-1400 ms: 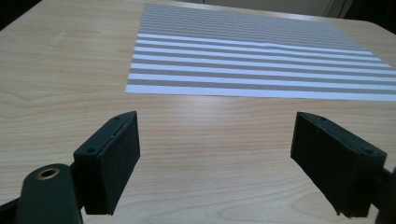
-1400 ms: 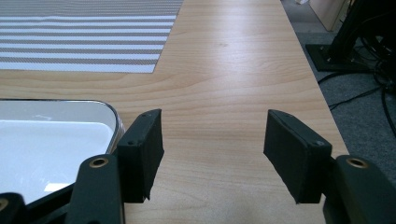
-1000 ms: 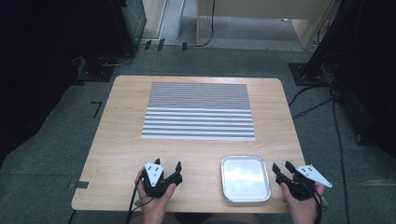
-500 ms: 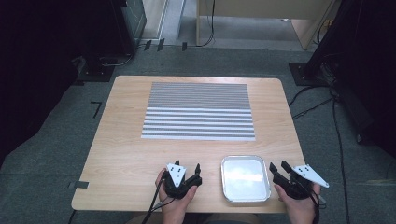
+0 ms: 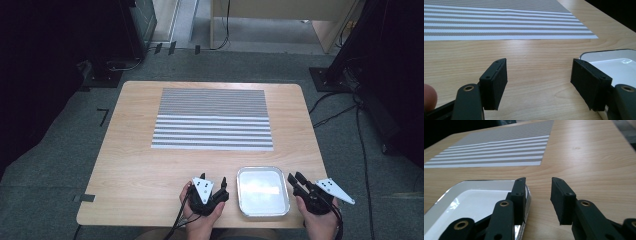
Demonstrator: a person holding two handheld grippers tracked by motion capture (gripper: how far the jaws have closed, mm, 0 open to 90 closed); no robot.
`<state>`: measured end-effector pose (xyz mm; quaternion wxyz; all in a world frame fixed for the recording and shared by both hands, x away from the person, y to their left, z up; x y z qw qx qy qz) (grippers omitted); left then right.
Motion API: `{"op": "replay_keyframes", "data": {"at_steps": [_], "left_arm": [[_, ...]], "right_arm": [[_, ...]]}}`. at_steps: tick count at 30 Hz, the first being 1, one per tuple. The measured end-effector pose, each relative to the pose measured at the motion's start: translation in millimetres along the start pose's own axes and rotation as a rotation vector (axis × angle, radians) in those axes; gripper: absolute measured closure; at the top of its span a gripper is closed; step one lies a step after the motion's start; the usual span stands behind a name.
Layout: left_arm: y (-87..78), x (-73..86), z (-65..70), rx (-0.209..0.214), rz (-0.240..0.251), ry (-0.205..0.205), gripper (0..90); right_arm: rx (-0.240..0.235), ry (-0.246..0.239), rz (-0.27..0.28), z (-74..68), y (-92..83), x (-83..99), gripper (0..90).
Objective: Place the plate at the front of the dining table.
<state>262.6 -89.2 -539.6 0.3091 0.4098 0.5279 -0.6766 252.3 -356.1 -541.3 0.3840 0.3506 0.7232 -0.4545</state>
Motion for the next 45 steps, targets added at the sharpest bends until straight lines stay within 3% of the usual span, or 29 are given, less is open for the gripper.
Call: {"op": "replay_keyframes", "data": {"at_steps": [4, 6, 17, 24, 30, 33, 39, 45], "left_arm": [[0.3, 0.2, 8.5, 0.01, 0.004, 0.009, 30.0], [0.9, 1.1, 12.8, 0.015, 0.002, 0.011, 30.3], [4.9, 12.0, 33.5, 0.01, -0.032, 0.049, 32.4], [4.9, 16.0, 41.1, 0.017, -0.037, 0.048, 36.5], [4.9, 19.9, 46.7, 0.025, -0.043, 0.038, 41.9], [4.6, 22.4, 52.0, 0.063, -0.05, 0.028, 49.7], [2.7, 24.9, 58.9, 0.104, -0.051, 0.026, 55.4], [4.1, 31.2, 63.7, 0.114, -0.067, 0.044, 56.9]], "right_arm": [[-0.01, 0.001, -0.008, -1.7, 1.4, 0.4, 67.1], [0.008, -0.011, -0.028, -1.7, 2.7, 3.1, 68.0], [0.0, 0.029, -0.031, -4.3, 5.8, 6.7, 74.6], [-0.004, 0.03, -0.046, -7.2, 9.5, 10.0, 75.5], [-0.025, 0.07, -0.061, -8.0, 8.9, 10.7, 80.6], [-0.03, 0.086, -0.074, -7.6, 8.5, 12.4, 83.6], [-0.046, 0.103, -0.087, -9.9, 8.1, 13.8, 86.0], [-0.049, 0.127, -0.106, -10.4, 8.5, 16.3, 89.4]]}}
Point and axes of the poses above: each handheld gripper's, and its own axes: y roughly forward along the jaws, x roughly out of its underside, z roughly to its right, the point moved 9 cm from there along y, roughly forward along the jaws, and after that the axes turned 5 degrees about -x, right-handed, at the moved point
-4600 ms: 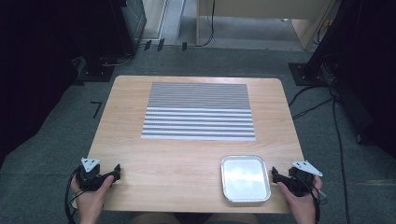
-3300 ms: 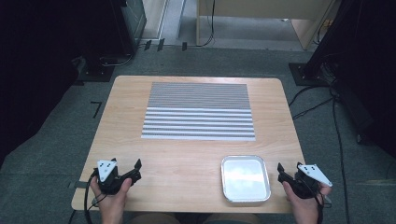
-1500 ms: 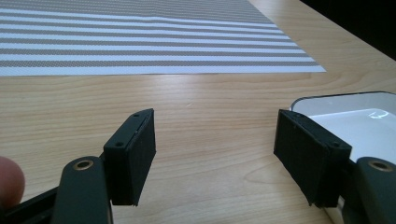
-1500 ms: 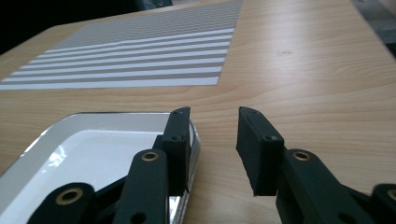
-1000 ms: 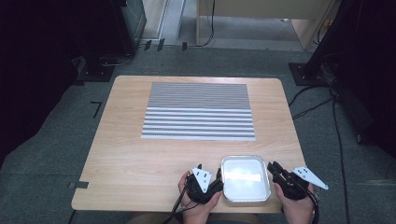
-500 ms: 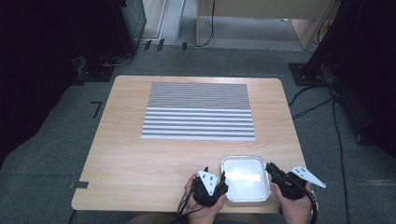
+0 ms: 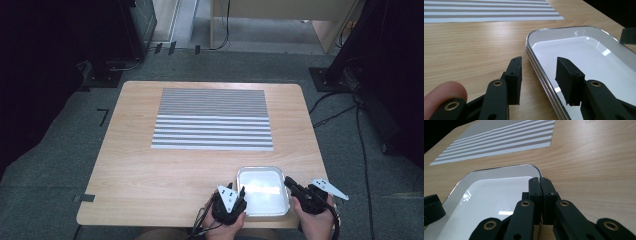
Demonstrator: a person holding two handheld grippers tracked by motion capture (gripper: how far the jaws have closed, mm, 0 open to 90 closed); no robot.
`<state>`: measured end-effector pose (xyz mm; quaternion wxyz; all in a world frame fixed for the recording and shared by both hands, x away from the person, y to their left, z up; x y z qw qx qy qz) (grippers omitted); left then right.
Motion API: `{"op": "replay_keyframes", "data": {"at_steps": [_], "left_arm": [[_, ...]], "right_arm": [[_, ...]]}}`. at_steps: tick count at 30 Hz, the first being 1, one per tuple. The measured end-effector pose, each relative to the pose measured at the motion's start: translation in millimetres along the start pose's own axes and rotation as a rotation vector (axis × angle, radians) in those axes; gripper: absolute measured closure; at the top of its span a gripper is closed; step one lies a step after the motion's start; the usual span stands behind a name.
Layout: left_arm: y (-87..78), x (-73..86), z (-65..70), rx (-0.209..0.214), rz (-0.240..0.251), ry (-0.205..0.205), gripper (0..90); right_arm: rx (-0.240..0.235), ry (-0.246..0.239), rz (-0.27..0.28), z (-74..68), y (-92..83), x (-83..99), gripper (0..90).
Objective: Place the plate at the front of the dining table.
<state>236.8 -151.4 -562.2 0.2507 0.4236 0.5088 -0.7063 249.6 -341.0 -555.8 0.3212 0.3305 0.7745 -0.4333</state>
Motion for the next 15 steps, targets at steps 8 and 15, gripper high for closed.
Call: {"op": "replay_keyframes", "data": {"at_steps": [8, 15], "left_arm": [[2.6, 0.6, -1.2, -0.016, -0.013, -0.014, 55.8], [2.8, -0.6, 1.2, -0.01, -0.014, -0.011, 71.8]], "right_arm": [[0.029, -0.006, -0.002, -1.1, 2.2, 2.2, 87.4], [0.047, -0.002, -0.006, -2.1, 2.6, 3.2, 88.9]]}}
Point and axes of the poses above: each handheld gripper's, and its own axes: y roughly forward along the jaws, x roughly out of its underside, z roughly to its right, the point moved 9 cm from there along y, roughly forward along the jaws, and after that the axes turned 5 degrees about -x, right-handed, at the moved point
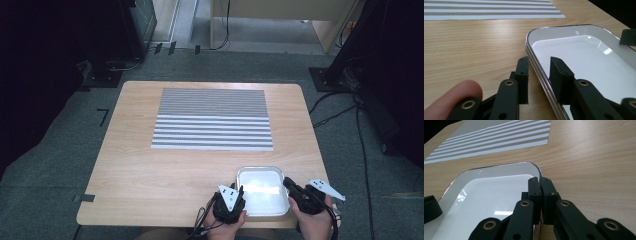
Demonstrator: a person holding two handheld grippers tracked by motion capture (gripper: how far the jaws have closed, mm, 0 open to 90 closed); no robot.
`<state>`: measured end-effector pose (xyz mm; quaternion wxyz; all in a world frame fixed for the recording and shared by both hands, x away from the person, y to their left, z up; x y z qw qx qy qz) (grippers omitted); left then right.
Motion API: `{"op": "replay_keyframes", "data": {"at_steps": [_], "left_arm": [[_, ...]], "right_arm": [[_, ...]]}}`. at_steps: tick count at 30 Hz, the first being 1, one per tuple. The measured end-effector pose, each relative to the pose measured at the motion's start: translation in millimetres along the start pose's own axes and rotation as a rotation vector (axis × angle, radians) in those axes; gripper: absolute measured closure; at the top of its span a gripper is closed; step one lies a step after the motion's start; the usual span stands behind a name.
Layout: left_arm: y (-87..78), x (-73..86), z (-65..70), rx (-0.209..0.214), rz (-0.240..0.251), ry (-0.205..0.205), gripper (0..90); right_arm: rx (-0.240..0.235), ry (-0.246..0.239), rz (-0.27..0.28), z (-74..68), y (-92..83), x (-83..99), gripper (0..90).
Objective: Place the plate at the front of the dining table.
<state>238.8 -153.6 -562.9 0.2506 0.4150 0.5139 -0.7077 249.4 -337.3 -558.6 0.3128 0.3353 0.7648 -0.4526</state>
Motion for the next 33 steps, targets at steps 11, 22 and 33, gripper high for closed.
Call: {"op": "replay_keyframes", "data": {"at_steps": [11, 22, 33], "left_arm": [[3.9, -2.3, 2.9, -0.021, -0.032, -0.045, 82.2], [2.6, -9.5, 0.8, -0.001, 0.0, -0.071, 85.0], [4.5, -21.6, -6.5, 0.017, 0.028, -0.096, 86.1]], "right_arm": [[0.021, 0.048, 0.008, -0.7, -0.5, 0.3, 90.0], [0.006, 0.069, 0.039, -1.6, -3.3, -2.7, 90.0], [-0.025, 0.069, 0.121, -8.1, -2.0, -18.3, 90.0]]}}
Point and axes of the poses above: each handheld gripper's, and its own axes: y roughly forward along the jaws, x roughly out of its underside, z roughly to its right, the point moved 9 cm from there along y, roughly forward along the jaws, and after that the axes turned 5 degrees about -x, right-handed, at the moved point
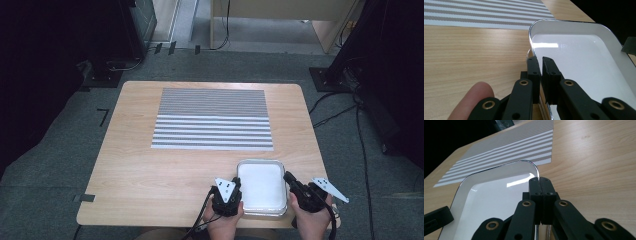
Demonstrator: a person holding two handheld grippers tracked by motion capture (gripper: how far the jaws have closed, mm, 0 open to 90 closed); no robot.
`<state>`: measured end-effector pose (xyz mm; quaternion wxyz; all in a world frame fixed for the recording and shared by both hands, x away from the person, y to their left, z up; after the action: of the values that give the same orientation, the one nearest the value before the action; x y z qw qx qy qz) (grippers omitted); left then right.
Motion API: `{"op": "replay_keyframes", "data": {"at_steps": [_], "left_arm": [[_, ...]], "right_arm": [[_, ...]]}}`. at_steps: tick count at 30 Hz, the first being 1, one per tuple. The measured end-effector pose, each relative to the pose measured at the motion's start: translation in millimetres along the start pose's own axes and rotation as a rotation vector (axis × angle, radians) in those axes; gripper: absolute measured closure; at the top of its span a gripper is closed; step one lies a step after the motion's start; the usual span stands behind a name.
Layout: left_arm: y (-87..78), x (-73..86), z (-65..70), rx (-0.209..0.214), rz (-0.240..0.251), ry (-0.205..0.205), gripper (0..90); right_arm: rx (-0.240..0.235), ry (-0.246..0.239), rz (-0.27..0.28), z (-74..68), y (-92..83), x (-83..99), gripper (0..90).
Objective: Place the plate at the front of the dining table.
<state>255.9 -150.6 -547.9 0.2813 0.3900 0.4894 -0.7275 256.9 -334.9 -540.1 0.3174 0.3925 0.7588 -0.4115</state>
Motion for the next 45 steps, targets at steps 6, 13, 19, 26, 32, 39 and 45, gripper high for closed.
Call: {"op": "replay_keyframes", "data": {"at_steps": [6, 13, 19, 26, 32, 39, 45], "left_arm": [[-2.4, -8.1, -5.9, -0.011, 0.025, -0.013, 87.3], [-0.9, -11.3, -12.5, -0.016, 0.013, -0.036, 88.6], [6.2, -7.2, -15.5, -0.023, -0.008, -0.046, 88.3], [9.2, -5.9, -14.9, -0.033, -0.001, -0.048, 88.5], [10.6, -5.1, -14.3, -0.05, 0.011, -0.054, 88.9], [11.7, -4.0, -14.0, -0.056, 0.016, -0.056, 89.1], [11.6, -3.7, -13.9, -0.055, 0.021, -0.048, 89.0]], "right_arm": [[-0.028, 0.0, 0.033, -9.6, 0.0, -6.6, 90.0], [-0.031, -0.008, 0.02, -13.5, 3.4, -3.1, 90.0], [-0.017, -0.005, 0.005, -10.8, 10.3, 1.1, 90.0], [-0.012, 0.022, -0.016, -4.5, 15.6, 6.2, 90.0], [-0.012, 0.033, -0.025, -1.9, 16.7, 8.6, 89.9], [-0.019, 0.022, -0.038, -1.4, 19.3, 13.3, 86.3], [0.002, 0.013, -0.04, -2.0, 19.2, 13.0, 87.5]]}}
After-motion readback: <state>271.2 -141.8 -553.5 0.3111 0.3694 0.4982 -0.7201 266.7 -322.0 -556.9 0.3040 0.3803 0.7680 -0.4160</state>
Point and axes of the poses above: each handheld gripper's, and its own axes: y roughly forward along the jaws, x roughly out of its underside, z roughly to its right, the point moved 9 cm from there along y, roughly forward along the jaws, and after that the axes turned 5 degrees about -x, right-handed, at the moved point
